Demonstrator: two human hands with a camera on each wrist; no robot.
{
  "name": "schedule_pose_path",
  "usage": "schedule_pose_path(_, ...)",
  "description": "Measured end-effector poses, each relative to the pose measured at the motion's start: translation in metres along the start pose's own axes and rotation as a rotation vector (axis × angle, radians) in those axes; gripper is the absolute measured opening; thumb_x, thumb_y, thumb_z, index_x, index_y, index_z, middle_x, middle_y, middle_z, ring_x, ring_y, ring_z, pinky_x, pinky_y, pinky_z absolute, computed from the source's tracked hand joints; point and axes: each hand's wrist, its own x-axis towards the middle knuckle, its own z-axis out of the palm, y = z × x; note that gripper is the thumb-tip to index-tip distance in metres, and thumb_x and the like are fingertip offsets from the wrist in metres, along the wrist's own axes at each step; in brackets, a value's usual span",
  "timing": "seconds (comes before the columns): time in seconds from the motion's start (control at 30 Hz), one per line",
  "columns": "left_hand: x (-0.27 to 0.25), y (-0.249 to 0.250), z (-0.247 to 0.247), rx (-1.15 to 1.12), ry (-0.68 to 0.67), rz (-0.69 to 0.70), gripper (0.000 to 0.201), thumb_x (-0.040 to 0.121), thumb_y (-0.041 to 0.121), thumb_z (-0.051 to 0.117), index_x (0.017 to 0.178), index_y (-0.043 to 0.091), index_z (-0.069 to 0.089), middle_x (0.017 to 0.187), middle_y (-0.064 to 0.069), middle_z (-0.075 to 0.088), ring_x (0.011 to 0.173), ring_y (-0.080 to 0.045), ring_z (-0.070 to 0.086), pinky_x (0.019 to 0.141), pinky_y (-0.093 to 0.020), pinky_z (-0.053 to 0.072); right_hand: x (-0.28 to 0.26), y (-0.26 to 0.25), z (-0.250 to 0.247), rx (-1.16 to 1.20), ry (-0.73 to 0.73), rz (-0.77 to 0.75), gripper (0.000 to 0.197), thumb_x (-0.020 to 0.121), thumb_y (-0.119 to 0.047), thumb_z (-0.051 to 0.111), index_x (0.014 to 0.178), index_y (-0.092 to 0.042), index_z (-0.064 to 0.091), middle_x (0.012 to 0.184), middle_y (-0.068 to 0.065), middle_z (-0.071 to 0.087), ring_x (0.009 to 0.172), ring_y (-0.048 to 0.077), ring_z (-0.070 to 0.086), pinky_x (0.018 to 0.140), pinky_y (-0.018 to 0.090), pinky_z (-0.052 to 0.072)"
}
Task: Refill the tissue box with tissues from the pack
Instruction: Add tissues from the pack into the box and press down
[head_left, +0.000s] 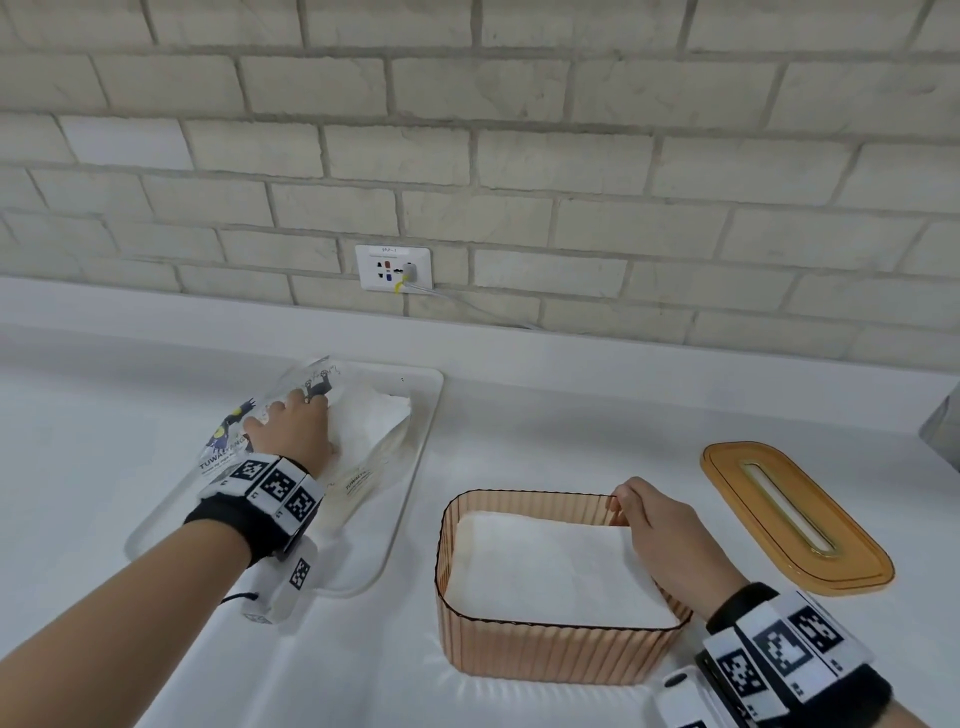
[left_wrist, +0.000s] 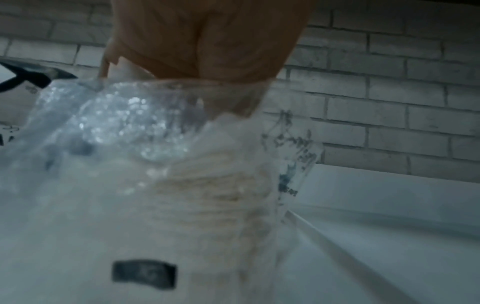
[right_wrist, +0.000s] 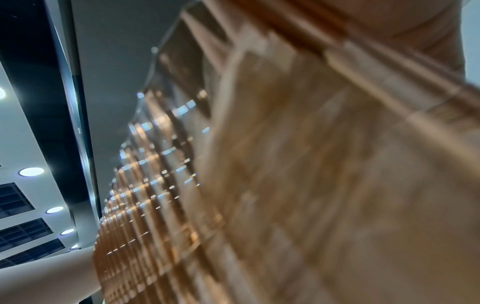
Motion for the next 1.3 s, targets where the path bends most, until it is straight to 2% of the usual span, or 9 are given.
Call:
schedule_pose_path(0.3,-0.010,0.001,-0.010,-0.160,-0.010,-0.043,0.055,0.087,0.016,0.061,0.134,0.011,0.033,0.127,-0.011,0.052,0.113,-0.032,0.053,0.092,-0.046,0.044,-0.001,-0.002,-0.001,-0.027,-0.005,0.004,0.032,0.102,-0.026,0.028,0.097,-0.008,0.054,0.081,0.004,0.059,0.070,0.013,0.053,0.060,0.016,0.036)
schedule_pose_path(0.4,-0.009,-0.007,-0.024,-0.322,-0.107,-0.099,0.042,0.087,0.012,0.059,0.125,0.005,0.045,0.113,-0.012,0.060,0.105,-0.030,0.056,0.078,-0.031,0.037,-0.001,-0.002,-0.001,-0.039,-0.005,-0.002,0.032,0.102,-0.026,0.028,0.096,-0.008,0.053,0.075,0.001,0.055,0.067,0.011,0.050,0.058,0.017,0.035)
schedule_pose_path(0.6,-0.018,-0.023,-0.079,-0.772,-0.127,-0.008,0.023,0.086,0.010,0.065,0.106,0.000,0.065,0.091,-0.018,0.064,0.071,-0.027,0.058,0.060,-0.030,0.044,-0.004,-0.008,-0.009,-0.003,-0.078,0.001,0.027,0.102,-0.027,0.029,0.095,-0.015,0.053,0.077,-0.004,0.054,0.069,0.005,0.049,0.057,0.012,0.035)
schedule_pose_path(0.7,-0.039,-0.018,-0.112,-0.982,-0.117,0.112,0.020,0.085,0.012,0.068,0.104,0.005,0.067,0.088,-0.014,0.070,0.072,-0.025,0.064,0.064,-0.028,0.047,-0.008,-0.023,-0.028,-0.001,-0.087,-0.094,0.025,0.098,-0.036,0.037,0.115,-0.024,0.050,0.107,-0.007,0.056,0.100,0.005,0.052,0.079,0.014,0.038)
schedule_pose_path(0.8,-0.070,-0.001,-0.139,-1.058,-0.267,0.282,0.010,0.085,0.012,0.068,0.093,0.018,0.068,0.064,0.004,0.072,0.049,-0.009,0.065,0.041,-0.016,0.045,-0.009,-0.051,-0.055,0.141,-0.048,-0.195,0.066,0.078,-0.060,0.044,0.136,-0.031,0.034,0.123,-0.015,0.050,0.118,0.001,0.045,0.098,0.024,0.035)
schedule_pose_path(0.93,-0.103,0.032,-0.151,-0.973,-0.459,0.569,0.015,0.084,0.016,0.069,0.092,0.029,0.070,0.085,0.006,0.076,0.072,-0.012,0.073,0.058,-0.020,0.055,-0.008,-0.080,-0.075,0.436,-0.133,-0.207,0.093,0.061,-0.071,0.059,0.140,-0.038,0.023,0.123,-0.016,0.056,0.113,-0.001,0.054,0.100,0.026,0.038)
schedule_pose_path(1.03,-0.114,0.054,-0.146,-0.948,-0.553,0.690,0.016,0.085,0.016,0.069,0.086,0.032,0.070,0.085,0.009,0.076,0.073,-0.009,0.072,0.061,-0.018,0.055,-0.012,-0.081,-0.076,0.599,-0.274,-0.158,0.069,0.070,-0.045,0.072,0.131,-0.025,0.044,0.117,-0.005,0.066,0.102,0.011,0.066,0.086,0.027,0.053)
schedule_pose_path(1.2,-0.110,0.057,-0.126,-1.187,-0.554,0.672,0.011,0.077,0.019,0.076,0.077,0.026,0.069,0.080,0.009,0.071,0.073,-0.007,0.067,0.065,-0.019,0.051,-0.018,-0.063,-0.074,0.711,-0.273,-0.140,0.045,0.072,-0.025,0.067,0.117,-0.017,0.060,0.112,0.000,0.070,0.102,0.017,0.067,0.085,0.030,0.056)
schedule_pose_path(1.3,-0.109,0.054,-0.099,-1.566,-0.707,0.552,0.058,0.052,0.035,0.090,0.103,0.020,0.067,0.103,0.001,0.073,0.094,-0.015,0.070,0.073,-0.022,0.056,-0.018,-0.050,-0.072,0.875,-0.201,-0.130,0.060,0.060,-0.036,0.078,0.114,-0.018,0.062,0.111,0.002,0.070,0.102,0.020,0.067,0.077,0.028,0.057)
